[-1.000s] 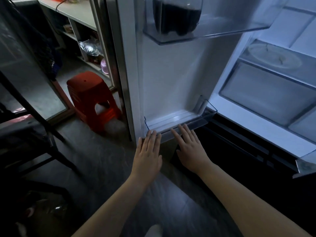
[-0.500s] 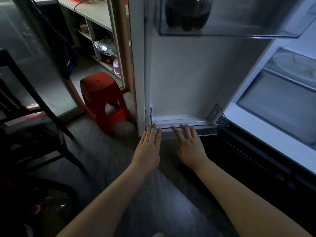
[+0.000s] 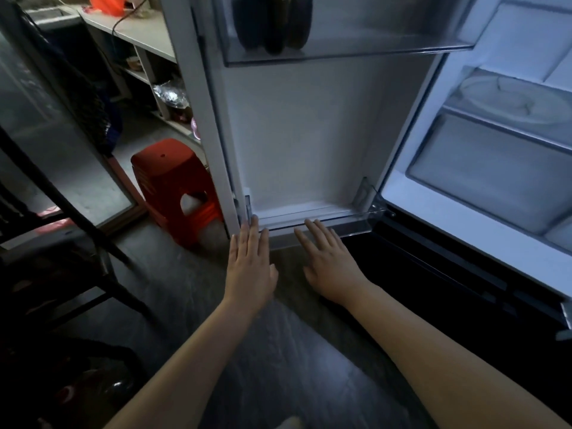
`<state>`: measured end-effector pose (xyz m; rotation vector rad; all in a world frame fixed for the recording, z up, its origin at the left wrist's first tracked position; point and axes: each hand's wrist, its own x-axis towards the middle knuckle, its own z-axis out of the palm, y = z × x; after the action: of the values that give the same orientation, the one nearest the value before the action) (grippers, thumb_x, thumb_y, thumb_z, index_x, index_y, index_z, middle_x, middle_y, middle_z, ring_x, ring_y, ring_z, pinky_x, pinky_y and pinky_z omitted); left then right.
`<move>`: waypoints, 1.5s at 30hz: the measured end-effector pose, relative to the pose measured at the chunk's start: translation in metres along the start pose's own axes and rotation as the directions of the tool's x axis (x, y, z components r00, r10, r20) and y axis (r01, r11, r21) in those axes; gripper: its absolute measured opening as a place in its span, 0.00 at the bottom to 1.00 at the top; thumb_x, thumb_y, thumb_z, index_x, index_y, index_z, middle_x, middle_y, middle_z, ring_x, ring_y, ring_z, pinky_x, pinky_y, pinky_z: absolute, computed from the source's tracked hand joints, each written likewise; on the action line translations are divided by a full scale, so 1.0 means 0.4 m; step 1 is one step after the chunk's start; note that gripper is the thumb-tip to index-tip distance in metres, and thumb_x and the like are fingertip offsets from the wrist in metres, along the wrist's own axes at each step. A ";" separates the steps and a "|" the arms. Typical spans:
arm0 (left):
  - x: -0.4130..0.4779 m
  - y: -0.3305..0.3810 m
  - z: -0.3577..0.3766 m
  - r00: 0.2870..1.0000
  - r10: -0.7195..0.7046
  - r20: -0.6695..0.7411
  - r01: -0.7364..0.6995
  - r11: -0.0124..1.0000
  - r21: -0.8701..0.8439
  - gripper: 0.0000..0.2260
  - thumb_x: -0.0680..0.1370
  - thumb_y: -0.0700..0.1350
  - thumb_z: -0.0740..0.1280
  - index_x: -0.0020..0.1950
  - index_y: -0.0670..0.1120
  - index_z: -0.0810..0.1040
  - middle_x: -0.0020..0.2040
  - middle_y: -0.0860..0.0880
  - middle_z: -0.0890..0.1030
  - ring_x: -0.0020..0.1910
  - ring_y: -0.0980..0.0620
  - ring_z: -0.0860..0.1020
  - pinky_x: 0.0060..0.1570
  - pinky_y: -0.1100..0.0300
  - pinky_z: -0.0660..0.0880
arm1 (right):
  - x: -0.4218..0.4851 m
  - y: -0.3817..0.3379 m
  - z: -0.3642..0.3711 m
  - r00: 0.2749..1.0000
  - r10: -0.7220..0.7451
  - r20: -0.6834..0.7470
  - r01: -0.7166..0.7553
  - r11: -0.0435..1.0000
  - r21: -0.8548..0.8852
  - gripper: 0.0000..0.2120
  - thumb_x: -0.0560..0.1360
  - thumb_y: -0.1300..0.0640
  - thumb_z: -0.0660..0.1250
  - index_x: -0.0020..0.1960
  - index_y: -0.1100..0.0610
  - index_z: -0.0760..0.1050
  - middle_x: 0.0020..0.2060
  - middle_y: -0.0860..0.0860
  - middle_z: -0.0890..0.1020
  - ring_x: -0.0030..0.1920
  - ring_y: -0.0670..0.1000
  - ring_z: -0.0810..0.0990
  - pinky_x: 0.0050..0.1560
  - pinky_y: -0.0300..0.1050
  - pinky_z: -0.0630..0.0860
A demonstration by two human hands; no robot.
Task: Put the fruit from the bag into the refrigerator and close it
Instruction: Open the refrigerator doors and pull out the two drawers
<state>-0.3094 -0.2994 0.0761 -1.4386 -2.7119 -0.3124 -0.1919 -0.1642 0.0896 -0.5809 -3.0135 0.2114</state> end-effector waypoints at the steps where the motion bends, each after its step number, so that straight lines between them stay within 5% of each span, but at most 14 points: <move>1: 0.001 0.015 -0.003 1.000 0.020 -0.020 -0.020 1.000 -0.004 0.36 0.76 0.50 0.62 0.78 0.44 0.44 0.77 0.43 0.37 0.75 0.44 0.37 0.74 0.46 0.44 | -0.018 0.010 -0.013 1.000 0.005 -0.026 -0.005 1.000 0.011 0.35 0.78 0.51 0.59 0.77 0.50 0.42 0.77 0.53 0.42 0.75 0.52 0.36 0.73 0.51 0.35; 5: 0.018 0.116 -0.019 0.988 0.140 -0.060 -0.143 0.989 -0.039 0.31 0.77 0.49 0.63 0.77 0.45 0.55 0.78 0.44 0.47 0.76 0.45 0.43 0.73 0.48 0.47 | -0.107 0.088 -0.067 0.996 0.060 -0.072 -0.060 0.998 -0.001 0.36 0.77 0.50 0.61 0.77 0.52 0.43 0.77 0.54 0.45 0.76 0.54 0.39 0.74 0.52 0.38; 8: 0.034 0.217 -0.029 0.961 0.248 -0.120 -0.259 0.963 -0.080 0.18 0.77 0.47 0.61 0.66 0.46 0.73 0.73 0.45 0.66 0.75 0.46 0.57 0.71 0.51 0.52 | -0.179 0.163 -0.101 0.985 0.121 -0.123 -0.124 0.992 -0.017 0.36 0.76 0.50 0.62 0.77 0.54 0.48 0.76 0.56 0.51 0.76 0.55 0.45 0.75 0.55 0.45; 10: 0.044 0.279 -0.032 0.942 0.303 -0.146 -0.317 0.944 -0.088 0.18 0.75 0.48 0.60 0.65 0.47 0.74 0.68 0.46 0.72 0.72 0.47 0.64 0.70 0.51 0.56 | -0.221 0.206 -0.119 0.971 0.164 -0.173 -0.170 0.985 -0.024 0.35 0.74 0.52 0.65 0.76 0.56 0.54 0.75 0.57 0.57 0.76 0.57 0.52 0.74 0.55 0.47; 15: 0.072 0.464 -0.023 0.892 0.427 -0.147 -0.445 0.886 -0.130 0.24 0.75 0.47 0.66 0.71 0.47 0.69 0.70 0.46 0.70 0.72 0.46 0.64 0.70 0.47 0.61 | -0.347 0.333 -0.168 0.913 0.307 -0.268 -0.323 0.946 -0.017 0.35 0.71 0.53 0.69 0.74 0.59 0.61 0.72 0.59 0.64 0.74 0.59 0.59 0.72 0.57 0.54; 27: 0.113 0.738 0.068 0.749 0.658 -0.077 -0.661 0.735 -0.155 0.27 0.75 0.48 0.66 0.73 0.48 0.66 0.73 0.47 0.67 0.73 0.47 0.62 0.70 0.52 0.55 | -0.547 0.510 -0.174 0.771 0.554 -0.314 -0.594 0.803 -0.042 0.31 0.69 0.54 0.71 0.69 0.62 0.67 0.69 0.61 0.69 0.70 0.62 0.65 0.68 0.62 0.60; 36: 0.260 0.865 0.151 0.527 0.845 -0.096 -0.837 0.496 -0.230 0.27 0.71 0.45 0.71 0.69 0.44 0.71 0.69 0.44 0.72 0.69 0.43 0.69 0.65 0.46 0.66 | -0.572 0.572 -0.148 0.594 0.737 -0.322 -0.785 0.618 -0.036 0.30 0.70 0.57 0.69 0.69 0.62 0.66 0.69 0.60 0.68 0.71 0.62 0.63 0.70 0.58 0.60; 45: 0.375 0.986 0.209 0.223 0.969 -0.109 -0.933 0.180 -0.311 0.27 0.72 0.46 0.66 0.71 0.45 0.68 0.71 0.45 0.69 0.70 0.43 0.66 0.67 0.46 0.65 | -0.546 0.553 -0.130 0.396 0.827 -0.400 -0.911 0.408 -0.059 0.31 0.67 0.54 0.72 0.67 0.62 0.70 0.67 0.59 0.72 0.69 0.59 0.68 0.69 0.55 0.58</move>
<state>-0.0652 0.0546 0.0757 -2.9394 -1.1896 -0.5546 0.0960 -0.0361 0.1003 -2.0093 -2.0825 -0.2580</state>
